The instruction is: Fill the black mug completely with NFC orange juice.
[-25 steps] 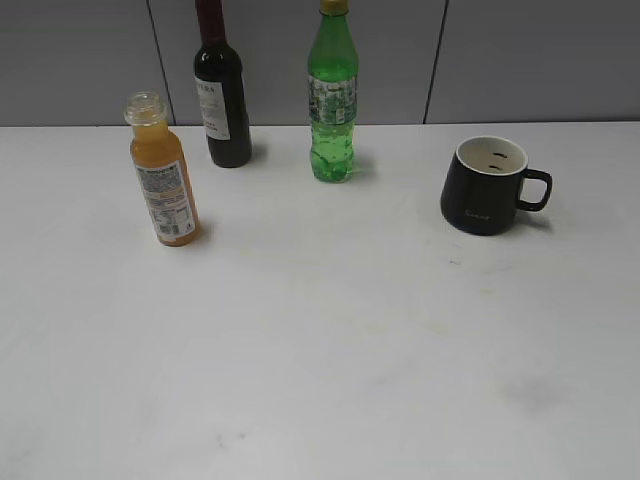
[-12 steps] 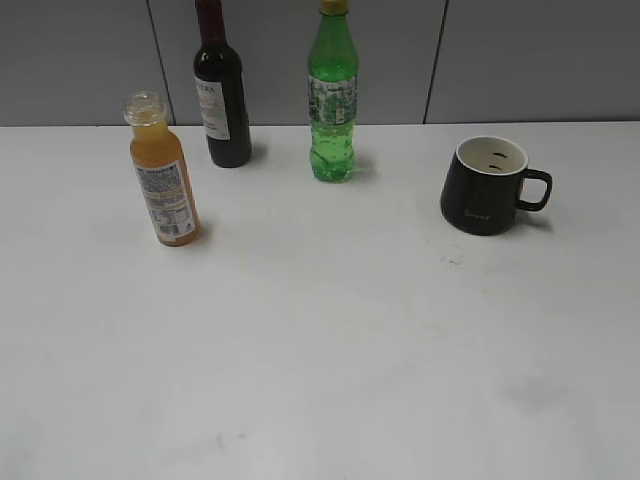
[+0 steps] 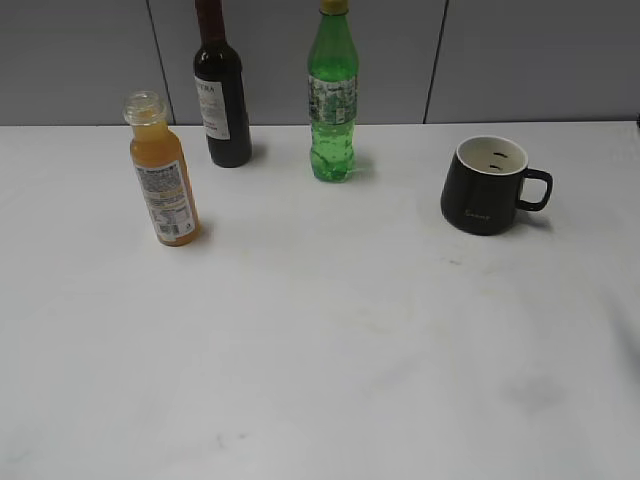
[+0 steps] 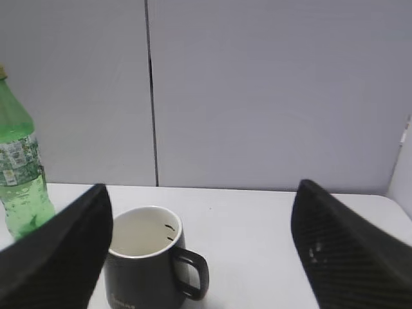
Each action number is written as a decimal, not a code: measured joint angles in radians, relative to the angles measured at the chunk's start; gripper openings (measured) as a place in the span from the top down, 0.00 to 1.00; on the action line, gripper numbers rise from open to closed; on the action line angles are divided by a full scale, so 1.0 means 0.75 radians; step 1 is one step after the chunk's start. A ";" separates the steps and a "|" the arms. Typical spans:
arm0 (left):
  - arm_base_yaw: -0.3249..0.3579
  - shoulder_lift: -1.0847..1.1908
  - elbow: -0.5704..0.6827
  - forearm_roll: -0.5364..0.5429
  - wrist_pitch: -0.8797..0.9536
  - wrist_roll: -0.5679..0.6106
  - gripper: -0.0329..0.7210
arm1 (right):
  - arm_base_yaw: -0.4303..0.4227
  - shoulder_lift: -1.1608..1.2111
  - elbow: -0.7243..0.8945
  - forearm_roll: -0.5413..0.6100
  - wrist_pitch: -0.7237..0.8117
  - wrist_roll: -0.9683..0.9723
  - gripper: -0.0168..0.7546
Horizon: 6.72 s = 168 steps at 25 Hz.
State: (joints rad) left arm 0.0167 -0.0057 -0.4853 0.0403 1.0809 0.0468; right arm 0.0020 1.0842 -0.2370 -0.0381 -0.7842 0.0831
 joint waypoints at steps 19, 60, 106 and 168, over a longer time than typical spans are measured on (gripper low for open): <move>0.000 0.000 0.000 0.000 0.000 0.000 0.69 | -0.005 1.184 -0.252 0.025 -0.554 -0.070 0.14; 0.000 0.000 0.000 0.000 0.000 0.000 0.69 | -0.007 1.636 -0.876 -0.010 -0.563 -0.092 0.86; 0.000 0.000 0.000 0.000 0.000 0.000 0.69 | 0.934 1.508 -0.693 0.411 -0.501 -0.219 0.93; 0.000 0.000 0.000 0.000 0.000 0.000 0.69 | 0.925 0.389 -0.565 -0.088 2.077 0.011 0.18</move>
State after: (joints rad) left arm 0.0167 -0.0057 -0.4853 0.0403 1.0809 0.0468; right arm 0.6960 1.3759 -0.6606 -0.1044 0.7735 0.0913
